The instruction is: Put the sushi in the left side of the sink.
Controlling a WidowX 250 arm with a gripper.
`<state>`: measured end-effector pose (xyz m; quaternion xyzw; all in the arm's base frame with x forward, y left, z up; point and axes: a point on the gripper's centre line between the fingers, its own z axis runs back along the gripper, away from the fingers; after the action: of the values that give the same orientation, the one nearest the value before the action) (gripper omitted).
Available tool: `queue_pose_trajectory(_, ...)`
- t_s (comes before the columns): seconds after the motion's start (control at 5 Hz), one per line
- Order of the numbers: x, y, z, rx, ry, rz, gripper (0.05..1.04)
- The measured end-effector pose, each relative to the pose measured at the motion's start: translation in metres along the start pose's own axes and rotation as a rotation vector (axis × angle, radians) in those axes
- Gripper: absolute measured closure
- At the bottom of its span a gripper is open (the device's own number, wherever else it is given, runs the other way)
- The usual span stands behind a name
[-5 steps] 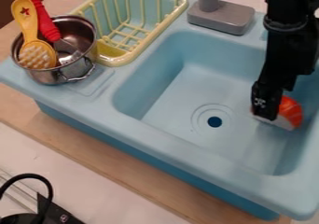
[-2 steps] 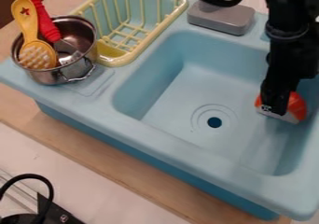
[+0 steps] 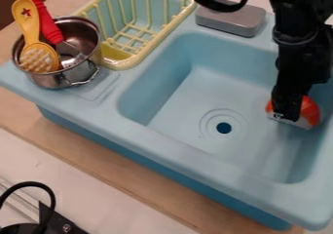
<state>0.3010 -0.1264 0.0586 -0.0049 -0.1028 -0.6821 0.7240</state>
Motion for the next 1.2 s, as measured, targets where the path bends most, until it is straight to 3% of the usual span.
queue_pose_trajectory(0.2,-0.006,0.001,0.002,0.008,0.033,0.062,0.557)
queue_pose_trajectory(0.4,-0.030,-0.017,0.014,-0.052,0.099,0.278,0.557)
queue_pose_trajectory(0.6,-0.052,-0.025,0.023,-0.047,0.170,0.482,0.557)
queue_pose_trajectory(0.8,-0.060,-0.036,0.036,-0.014,0.195,0.562,0.557)
queue_pose_trajectory(1.0,-0.061,-0.034,0.045,0.062,0.207,0.637,0.557)
queue_pose_trajectory(1.2,-0.063,-0.033,0.051,0.189,0.212,0.876,0.557)
